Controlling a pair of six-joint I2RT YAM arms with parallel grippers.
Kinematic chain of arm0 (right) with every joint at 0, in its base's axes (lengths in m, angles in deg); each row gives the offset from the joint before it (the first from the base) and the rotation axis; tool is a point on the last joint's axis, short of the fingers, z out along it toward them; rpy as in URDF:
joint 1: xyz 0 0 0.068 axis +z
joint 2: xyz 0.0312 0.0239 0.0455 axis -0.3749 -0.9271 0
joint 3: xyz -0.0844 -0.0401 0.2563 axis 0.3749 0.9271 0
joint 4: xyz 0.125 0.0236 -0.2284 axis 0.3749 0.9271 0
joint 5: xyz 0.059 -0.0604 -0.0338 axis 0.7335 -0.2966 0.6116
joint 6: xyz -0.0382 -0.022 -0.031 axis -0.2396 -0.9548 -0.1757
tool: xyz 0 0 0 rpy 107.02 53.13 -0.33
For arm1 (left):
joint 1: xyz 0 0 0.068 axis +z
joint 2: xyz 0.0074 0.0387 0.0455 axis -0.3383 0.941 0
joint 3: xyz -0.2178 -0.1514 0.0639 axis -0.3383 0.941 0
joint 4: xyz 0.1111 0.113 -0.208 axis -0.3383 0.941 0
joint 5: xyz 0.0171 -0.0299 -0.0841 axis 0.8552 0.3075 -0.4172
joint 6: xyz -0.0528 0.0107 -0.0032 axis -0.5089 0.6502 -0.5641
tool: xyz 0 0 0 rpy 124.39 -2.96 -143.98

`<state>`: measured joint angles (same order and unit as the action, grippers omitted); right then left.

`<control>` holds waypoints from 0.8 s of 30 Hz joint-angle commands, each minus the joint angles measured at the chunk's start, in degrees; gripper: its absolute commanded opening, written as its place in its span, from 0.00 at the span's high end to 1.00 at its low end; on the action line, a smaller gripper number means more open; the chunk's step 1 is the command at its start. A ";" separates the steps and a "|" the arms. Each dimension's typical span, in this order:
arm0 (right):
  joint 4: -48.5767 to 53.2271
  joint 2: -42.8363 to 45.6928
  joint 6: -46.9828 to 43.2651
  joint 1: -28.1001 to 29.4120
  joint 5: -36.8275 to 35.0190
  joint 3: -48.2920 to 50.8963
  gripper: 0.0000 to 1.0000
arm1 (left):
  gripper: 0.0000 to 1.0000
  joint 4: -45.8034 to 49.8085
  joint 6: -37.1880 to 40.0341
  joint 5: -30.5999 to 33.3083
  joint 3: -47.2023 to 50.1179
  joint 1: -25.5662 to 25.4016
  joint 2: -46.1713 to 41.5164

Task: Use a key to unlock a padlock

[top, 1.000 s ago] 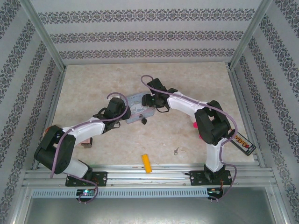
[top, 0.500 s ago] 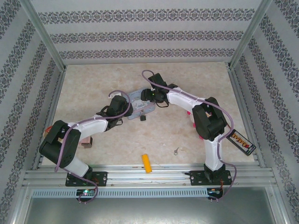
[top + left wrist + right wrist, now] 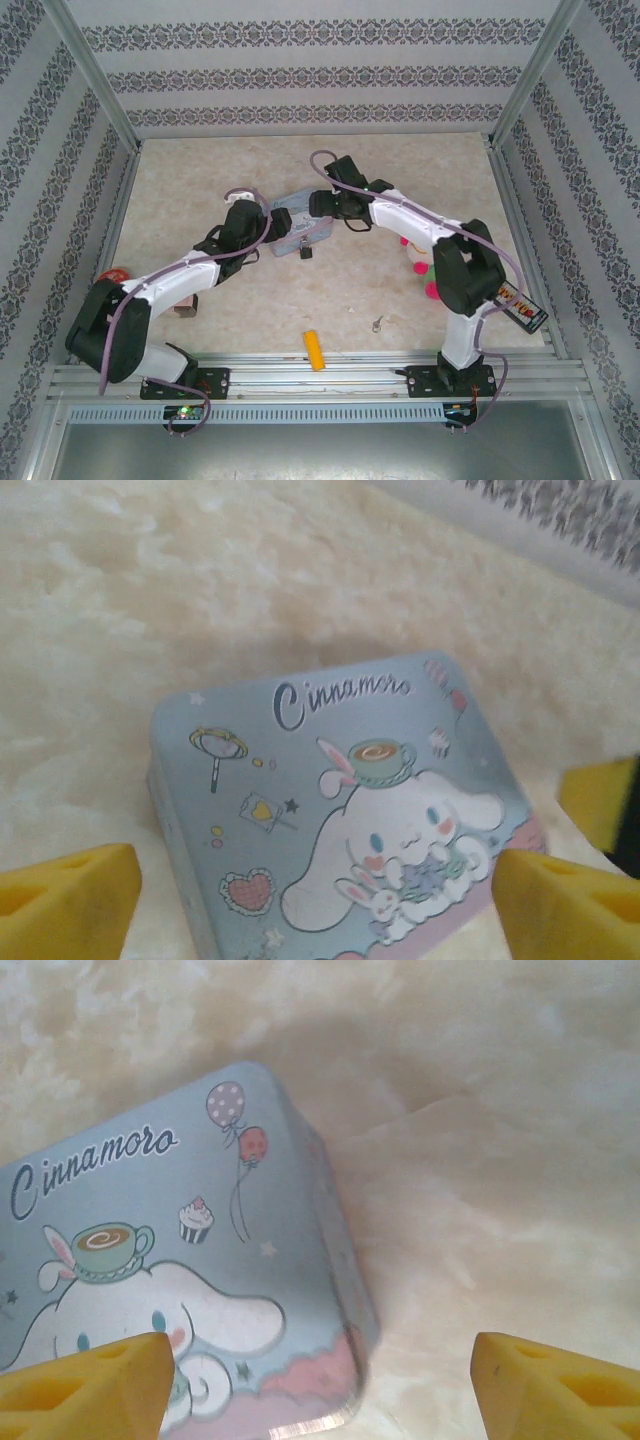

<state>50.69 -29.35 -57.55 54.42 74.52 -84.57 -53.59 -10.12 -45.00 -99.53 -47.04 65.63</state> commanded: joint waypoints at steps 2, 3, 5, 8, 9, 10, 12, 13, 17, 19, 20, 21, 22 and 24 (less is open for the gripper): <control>5.20 8.68 0.72 1.38 -9.45 6.10 0.26 | 0.01 1.81 4.03 4.27 0.74 0.35 -3.85; 6.55 10.65 1.99 2.11 -11.12 8.11 0.27 | 0.01 1.77 4.87 4.75 0.83 0.32 -4.47; 9.90 14.98 5.45 4.20 -14.74 12.70 0.28 | 0.01 1.81 6.45 5.72 1.01 0.43 -5.48; 14.75 21.22 12.33 8.39 -18.23 19.35 0.30 | 0.01 1.51 7.97 7.09 1.01 0.41 -6.20; 16.38 22.79 14.90 9.70 -18.83 21.21 0.31 | 0.01 1.34 7.92 7.39 0.93 0.41 -6.24; 17.91 24.58 17.90 11.15 -18.73 23.35 0.32 | 0.01 1.01 7.84 7.72 0.92 0.43 -6.24; 20.87 27.15 23.17 13.88 -18.21 26.81 0.35 | 0.01 -0.14 7.63 7.85 0.92 0.41 -6.02; 22.16 28.12 26.06 15.49 -17.80 28.46 0.36 | 0.01 -0.76 7.68 7.95 1.00 0.45 -5.90; 27.22 30.38 36.64 21.96 -16.42 32.47 0.40 | 0.01 -0.97 8.70 9.08 0.18 0.45 -4.97; 27.38 31.02 40.77 24.41 -14.99 34.98 0.42 | 0.01 -0.59 9.08 9.21 -0.26 0.44 -4.59; 26.91 31.20 42.27 25.07 -13.85 36.25 0.43 | 0.01 -0.69 9.11 9.26 -0.27 0.40 -4.52; 26.37 31.31 43.66 25.69 -12.77 37.59 0.44 | 0.01 -0.98 9.12 9.19 -0.22 0.45 -4.49; 25.97 31.40 44.86 26.16 -11.91 38.57 0.45 | 0.01 -1.39 9.21 9.11 -0.14 0.46 -4.40; 25.44 31.49 46.03 26.77 -11.17 39.87 0.46 | 0.01 -1.67 9.30 9.02 -0.20 0.46 -4.18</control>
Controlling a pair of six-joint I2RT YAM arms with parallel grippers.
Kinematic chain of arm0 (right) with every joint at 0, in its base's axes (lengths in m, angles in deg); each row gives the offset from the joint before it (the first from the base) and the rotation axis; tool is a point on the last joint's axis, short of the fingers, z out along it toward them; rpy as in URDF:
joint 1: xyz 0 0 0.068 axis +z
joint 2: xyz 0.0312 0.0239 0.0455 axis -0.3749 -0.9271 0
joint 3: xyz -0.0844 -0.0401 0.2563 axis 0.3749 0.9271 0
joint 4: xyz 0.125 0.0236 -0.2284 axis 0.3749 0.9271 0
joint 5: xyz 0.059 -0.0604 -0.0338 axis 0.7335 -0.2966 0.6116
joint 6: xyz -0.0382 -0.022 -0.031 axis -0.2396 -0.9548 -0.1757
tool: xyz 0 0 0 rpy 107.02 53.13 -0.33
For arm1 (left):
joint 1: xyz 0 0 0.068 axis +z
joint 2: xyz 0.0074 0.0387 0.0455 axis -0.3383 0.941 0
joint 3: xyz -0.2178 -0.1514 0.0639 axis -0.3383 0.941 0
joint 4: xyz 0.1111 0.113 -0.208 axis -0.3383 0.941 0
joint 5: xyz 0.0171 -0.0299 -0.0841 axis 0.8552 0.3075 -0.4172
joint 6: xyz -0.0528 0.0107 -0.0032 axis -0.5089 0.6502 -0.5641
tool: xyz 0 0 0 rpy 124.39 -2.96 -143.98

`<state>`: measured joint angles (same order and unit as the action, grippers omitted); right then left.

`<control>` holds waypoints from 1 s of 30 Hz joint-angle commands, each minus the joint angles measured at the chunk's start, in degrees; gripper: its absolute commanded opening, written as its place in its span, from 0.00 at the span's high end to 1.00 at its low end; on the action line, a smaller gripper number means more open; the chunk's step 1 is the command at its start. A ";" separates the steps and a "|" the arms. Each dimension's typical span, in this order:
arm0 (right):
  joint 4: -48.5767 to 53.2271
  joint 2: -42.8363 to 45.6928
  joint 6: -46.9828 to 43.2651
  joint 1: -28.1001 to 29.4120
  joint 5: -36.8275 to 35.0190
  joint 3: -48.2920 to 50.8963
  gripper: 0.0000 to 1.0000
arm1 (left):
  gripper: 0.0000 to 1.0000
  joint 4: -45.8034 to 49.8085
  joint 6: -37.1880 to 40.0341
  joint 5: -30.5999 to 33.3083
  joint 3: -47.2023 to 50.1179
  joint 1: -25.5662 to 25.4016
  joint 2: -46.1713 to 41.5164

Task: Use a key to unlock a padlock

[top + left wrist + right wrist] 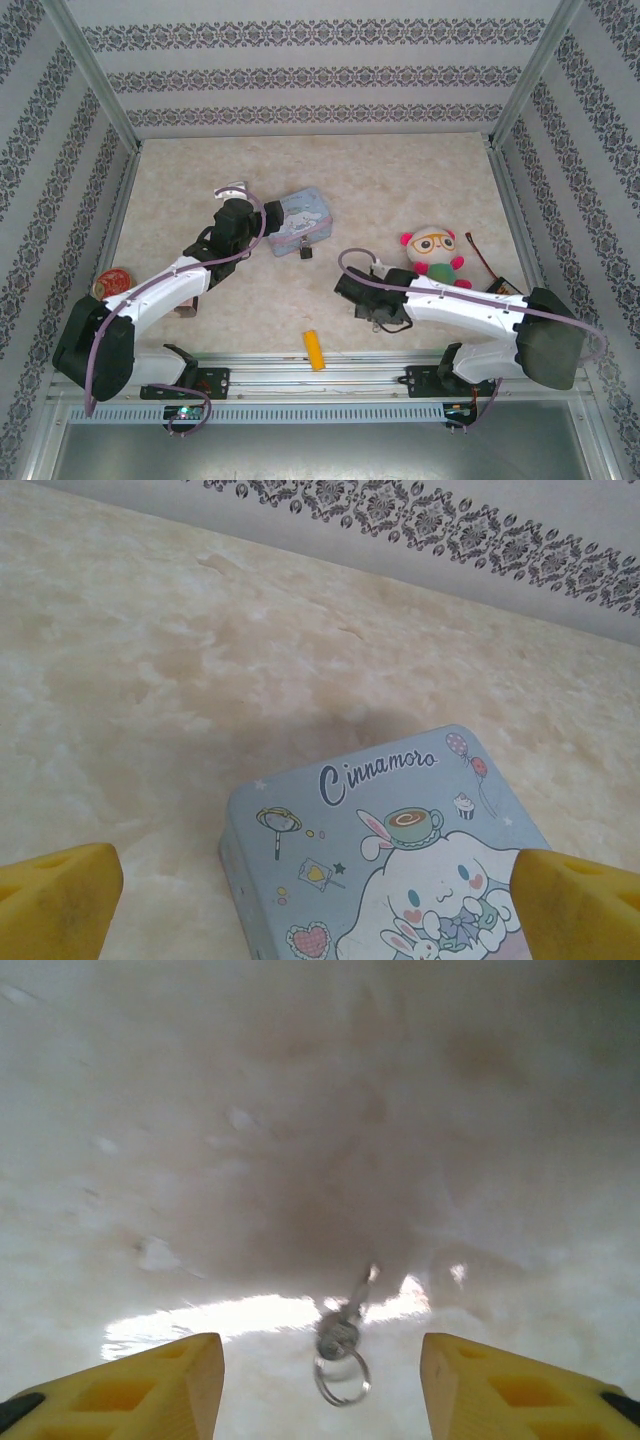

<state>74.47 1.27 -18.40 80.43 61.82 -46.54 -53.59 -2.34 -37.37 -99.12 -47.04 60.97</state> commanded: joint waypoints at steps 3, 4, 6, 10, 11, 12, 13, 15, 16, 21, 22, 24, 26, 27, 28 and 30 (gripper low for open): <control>-0.79 0.87 7.20 0.87 2.60 3.69 0.48 | 0.01 -1.73 1.58 0.97 -0.89 0.46 0.86; -2.06 0.88 7.07 0.87 2.85 4.30 0.49 | 0.01 -1.70 1.57 0.79 -1.03 0.42 1.08; -4.52 0.69 7.08 0.83 3.39 5.37 0.49 | 0.01 -1.70 1.36 0.72 -1.01 0.46 1.35; -7.72 -0.05 8.04 0.74 4.69 7.42 0.52 | 0.01 -1.37 0.83 0.42 -1.07 0.41 1.93; -8.62 -0.10 8.28 0.67 4.94 8.12 0.53 | 0.01 -1.29 0.81 0.33 -1.08 0.45 2.06; -9.32 -0.16 8.45 0.65 5.07 8.60 0.54 | 0.01 -1.37 0.79 0.31 -1.05 0.38 2.18; -10.51 -0.19 8.63 0.57 5.46 9.40 0.55 | 0.01 -1.35 0.68 0.26 -1.16 0.41 2.35; -11.91 -0.36 8.99 0.45 5.98 10.29 0.57 | 0.01 -1.31 0.64 -0.15 -1.37 0.45 2.77; -12.33 -0.57 9.20 0.39 6.27 10.66 0.57 | 0.01 -1.19 0.64 -0.28 -1.51 0.44 2.88; -12.86 -0.97 9.47 0.41 6.97 11.40 0.63 | 0.01 -1.18 0.32 -0.53 -1.77 0.44 3.42; -13.03 -0.95 9.40 0.43 7.00 11.40 0.64 | 0.01 -1.18 0.30 -0.50 -1.78 0.43 3.51; -12.96 -0.90 9.31 0.44 7.08 11.33 0.65 | 0.01 -1.13 0.18 -0.54 -1.85 0.38 3.60; -12.79 -0.97 9.13 0.40 7.13 11.16 0.68 | 0.01 -1.09 0.10 -0.54 -1.87 0.40 3.62; -12.79 -0.98 9.04 0.47 7.24 11.05 0.69 | 0.01 -1.01 0.10 -0.51 -1.85 0.45 3.54; -12.71 -0.95 8.94 0.40 7.34 10.99 0.70 | 0.01 -0.92 0.18 -0.46 -1.87 0.46 3.51; -12.57 -1.08 8.66 0.47 7.53 10.56 0.74 | 0.01 -0.82 0.15 -0.30 -1.86 0.44 3.42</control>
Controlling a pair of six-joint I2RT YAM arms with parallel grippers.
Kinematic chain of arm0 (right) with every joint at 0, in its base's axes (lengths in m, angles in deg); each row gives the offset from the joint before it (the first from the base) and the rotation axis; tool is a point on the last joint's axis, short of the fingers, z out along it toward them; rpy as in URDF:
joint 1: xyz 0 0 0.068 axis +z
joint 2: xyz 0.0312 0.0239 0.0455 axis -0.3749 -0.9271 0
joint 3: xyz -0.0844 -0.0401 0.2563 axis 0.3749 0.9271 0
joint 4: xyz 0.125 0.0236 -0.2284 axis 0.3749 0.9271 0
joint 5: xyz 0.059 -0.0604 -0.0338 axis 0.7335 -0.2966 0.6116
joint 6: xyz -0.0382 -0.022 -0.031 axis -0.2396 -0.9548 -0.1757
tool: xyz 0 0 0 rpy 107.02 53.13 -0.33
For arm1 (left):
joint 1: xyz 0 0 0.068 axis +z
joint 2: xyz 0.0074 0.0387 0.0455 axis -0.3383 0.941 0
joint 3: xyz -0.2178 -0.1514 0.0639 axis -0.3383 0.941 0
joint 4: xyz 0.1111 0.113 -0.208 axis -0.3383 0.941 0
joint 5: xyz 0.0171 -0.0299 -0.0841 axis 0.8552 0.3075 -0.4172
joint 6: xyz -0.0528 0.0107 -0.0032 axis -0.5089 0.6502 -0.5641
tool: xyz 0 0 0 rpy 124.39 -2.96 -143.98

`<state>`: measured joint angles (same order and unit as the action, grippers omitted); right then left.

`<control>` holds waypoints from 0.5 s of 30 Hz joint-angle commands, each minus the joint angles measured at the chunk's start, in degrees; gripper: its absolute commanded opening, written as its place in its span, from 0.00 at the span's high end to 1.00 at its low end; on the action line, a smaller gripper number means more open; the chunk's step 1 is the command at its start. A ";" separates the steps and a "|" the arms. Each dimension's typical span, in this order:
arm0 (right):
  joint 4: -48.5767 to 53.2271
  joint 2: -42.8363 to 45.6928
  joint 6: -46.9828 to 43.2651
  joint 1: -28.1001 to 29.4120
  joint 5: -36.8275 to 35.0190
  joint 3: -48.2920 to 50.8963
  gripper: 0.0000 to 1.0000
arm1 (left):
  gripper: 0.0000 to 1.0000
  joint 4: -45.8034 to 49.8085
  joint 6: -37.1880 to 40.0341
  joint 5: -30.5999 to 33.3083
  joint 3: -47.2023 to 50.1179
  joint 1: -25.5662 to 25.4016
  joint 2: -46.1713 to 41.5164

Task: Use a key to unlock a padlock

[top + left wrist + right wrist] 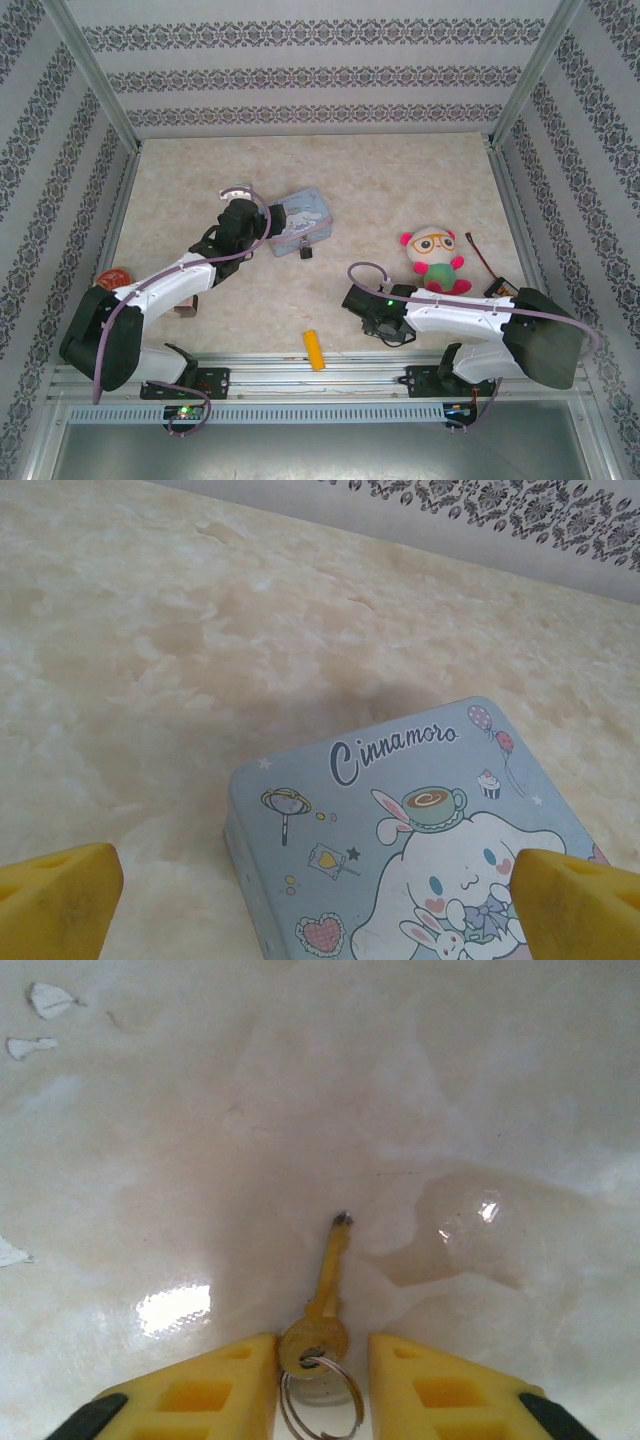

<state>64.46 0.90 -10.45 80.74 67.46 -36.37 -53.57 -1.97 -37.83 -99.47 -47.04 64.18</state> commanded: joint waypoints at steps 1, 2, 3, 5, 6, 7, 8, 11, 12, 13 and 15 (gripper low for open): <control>-2.45 -0.85 0.51 0.17 1.89 0.17 0.74 | 0.01 -0.81 -0.23 0.31 -1.52 0.38 0.21; -2.38 -0.96 0.37 0.15 1.97 -0.08 0.75 | 0.01 -0.78 -0.22 0.35 -1.36 0.43 0.12; -2.32 -1.07 0.35 0.17 1.87 -0.22 0.75 | 0.01 -0.76 -0.22 0.44 -1.36 0.45 0.12; -1.86 -1.55 0.07 0.17 1.61 -0.67 0.75 | 0.01 -0.83 -0.16 0.52 -1.39 0.41 0.04; -1.57 -1.78 -0.11 0.17 1.48 -0.84 0.76 | 0.01 -0.67 -0.11 0.52 -1.34 0.39 0.05; -1.19 -2.04 -0.26 0.15 1.25 -1.09 0.77 | 0.01 -0.71 -0.16 0.52 -1.32 0.44 0.07; -0.81 -2.29 -0.41 0.14 1.04 -1.33 0.78 | 0.01 -0.67 -0.09 0.53 -1.32 0.45 -0.02; -0.26 -3.10 -1.27 0.17 0.85 -2.27 0.82 | 0.01 -0.72 0.08 0.56 -1.34 0.42 0.04; -0.03 -3.28 -1.57 0.16 0.69 -2.62 0.83 | 0.01 -0.71 0.09 0.52 -1.34 0.44 0.04; 0.24 -3.54 -1.88 0.17 0.50 -3.01 0.84 | 0.01 -0.67 0.06 0.53 -1.34 0.45 0.17; 1.02 -3.84 -2.56 0.16 0.20 -3.82 0.85 | 0.01 -0.67 0.07 0.53 -1.34 0.45 0.17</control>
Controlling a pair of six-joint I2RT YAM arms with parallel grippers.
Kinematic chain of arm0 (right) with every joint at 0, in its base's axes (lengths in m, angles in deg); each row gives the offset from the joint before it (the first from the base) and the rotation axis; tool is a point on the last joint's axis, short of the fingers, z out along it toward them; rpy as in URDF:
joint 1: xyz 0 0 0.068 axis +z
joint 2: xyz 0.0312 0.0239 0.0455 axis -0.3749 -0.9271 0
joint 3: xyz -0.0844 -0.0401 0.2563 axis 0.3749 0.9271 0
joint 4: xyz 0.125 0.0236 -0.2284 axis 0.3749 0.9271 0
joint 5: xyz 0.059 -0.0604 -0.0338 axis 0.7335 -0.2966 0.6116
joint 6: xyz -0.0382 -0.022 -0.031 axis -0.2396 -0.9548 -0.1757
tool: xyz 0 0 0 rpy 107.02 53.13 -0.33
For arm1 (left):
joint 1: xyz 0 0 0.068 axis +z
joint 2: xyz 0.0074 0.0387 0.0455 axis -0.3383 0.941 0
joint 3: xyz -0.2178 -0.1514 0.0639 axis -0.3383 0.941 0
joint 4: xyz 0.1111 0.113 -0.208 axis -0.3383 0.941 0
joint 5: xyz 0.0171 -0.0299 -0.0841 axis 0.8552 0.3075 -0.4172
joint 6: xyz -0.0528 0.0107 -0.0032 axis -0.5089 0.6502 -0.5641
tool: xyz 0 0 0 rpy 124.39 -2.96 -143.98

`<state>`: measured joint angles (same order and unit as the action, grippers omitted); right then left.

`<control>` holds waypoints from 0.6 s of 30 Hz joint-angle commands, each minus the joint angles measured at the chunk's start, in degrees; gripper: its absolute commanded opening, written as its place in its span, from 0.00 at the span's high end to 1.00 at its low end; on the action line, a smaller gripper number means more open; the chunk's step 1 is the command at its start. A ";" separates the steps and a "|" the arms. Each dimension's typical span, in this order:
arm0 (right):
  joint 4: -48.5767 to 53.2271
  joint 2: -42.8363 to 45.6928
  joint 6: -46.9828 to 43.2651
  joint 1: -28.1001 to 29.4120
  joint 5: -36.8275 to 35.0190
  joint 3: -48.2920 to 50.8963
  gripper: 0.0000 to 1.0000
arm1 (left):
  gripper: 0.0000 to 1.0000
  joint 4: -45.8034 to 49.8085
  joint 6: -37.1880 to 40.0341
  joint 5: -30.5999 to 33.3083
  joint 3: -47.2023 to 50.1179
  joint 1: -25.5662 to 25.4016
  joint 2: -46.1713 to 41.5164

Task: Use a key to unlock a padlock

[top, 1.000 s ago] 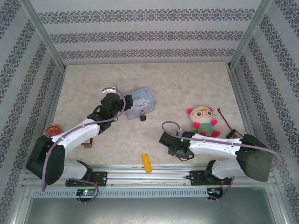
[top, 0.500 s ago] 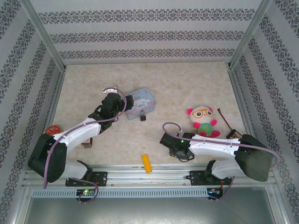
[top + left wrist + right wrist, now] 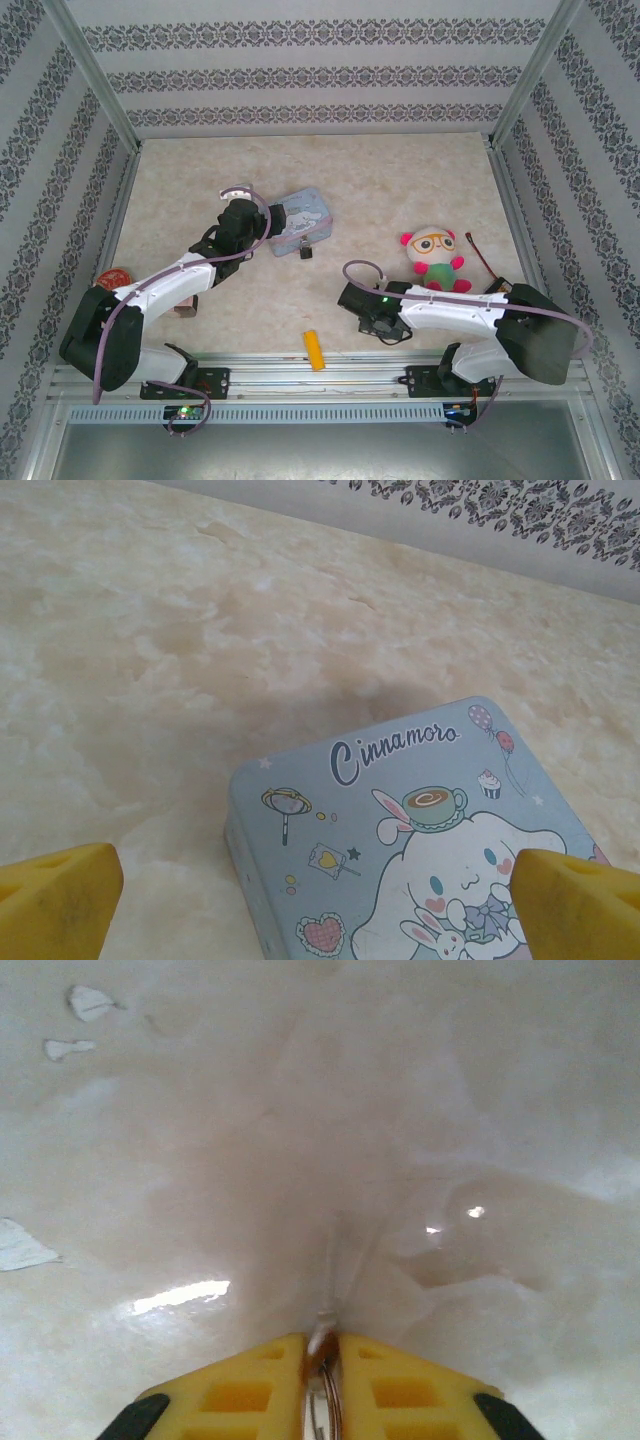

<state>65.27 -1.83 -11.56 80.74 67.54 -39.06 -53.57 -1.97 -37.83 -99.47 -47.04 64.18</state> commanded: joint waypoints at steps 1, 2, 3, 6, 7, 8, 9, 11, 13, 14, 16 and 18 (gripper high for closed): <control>0.60 -1.28 -1.73 0.14 -0.07 -1.53 0.86 | 0.01 -0.67 0.06 0.55 -1.34 0.43 0.19; 1.01 -1.43 -2.06 0.11 -0.26 -1.88 0.87 | 0.01 -0.67 0.03 0.52 -1.29 0.45 0.12; 1.28 -1.49 -2.45 0.10 -0.42 -2.10 0.89 | 0.01 -0.67 0.05 0.52 -1.34 0.45 0.12; 2.16 -1.49 -3.45 0.08 -1.09 -2.94 0.93 | 0.01 -0.50 0.20 0.95 -1.41 0.44 -0.06; 2.37 -1.52 -3.83 0.08 -1.39 -3.17 0.94 | 0.01 -0.49 0.24 1.17 -1.43 0.46 -0.13; 2.48 -1.48 -4.40 0.08 -1.68 -3.42 0.96 | 0.01 -0.44 0.25 1.29 -1.43 0.46 -0.23; 2.41 -1.35 -5.14 0.08 -1.87 -3.64 0.97 | 0.01 -0.34 0.25 1.30 -1.46 0.42 -0.19; 2.23 -0.93 -7.28 0.08 -2.51 -4.40 1.00 | 0.01 -0.24 0.39 1.28 -1.56 0.48 -0.32; 2.00 -0.54 -9.92 0.00 -3.15 -5.46 1.00 | 0.01 -0.14 1.00 1.37 -1.76 0.61 -0.28; 1.51 -0.11 -12.14 -0.09 -3.43 -5.99 1.00 | 0.01 -0.11 1.57 1.37 -1.78 0.76 -0.40; -0.20 1.07 -16.38 -0.18 -3.97 -6.91 1.00 | 0.01 -0.05 2.63 1.09 -1.76 1.27 -0.86; -3.19 2.93 -21.12 -0.39 -4.08 -7.14 1.00 | 0.01 -0.47 4.04 -0.54 -1.59 1.99 -1.65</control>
<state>64.74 -1.77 -24.41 80.69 65.84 -44.50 -53.57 -0.83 -37.79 -99.55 -46.34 64.16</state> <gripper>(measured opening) 0.062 0.992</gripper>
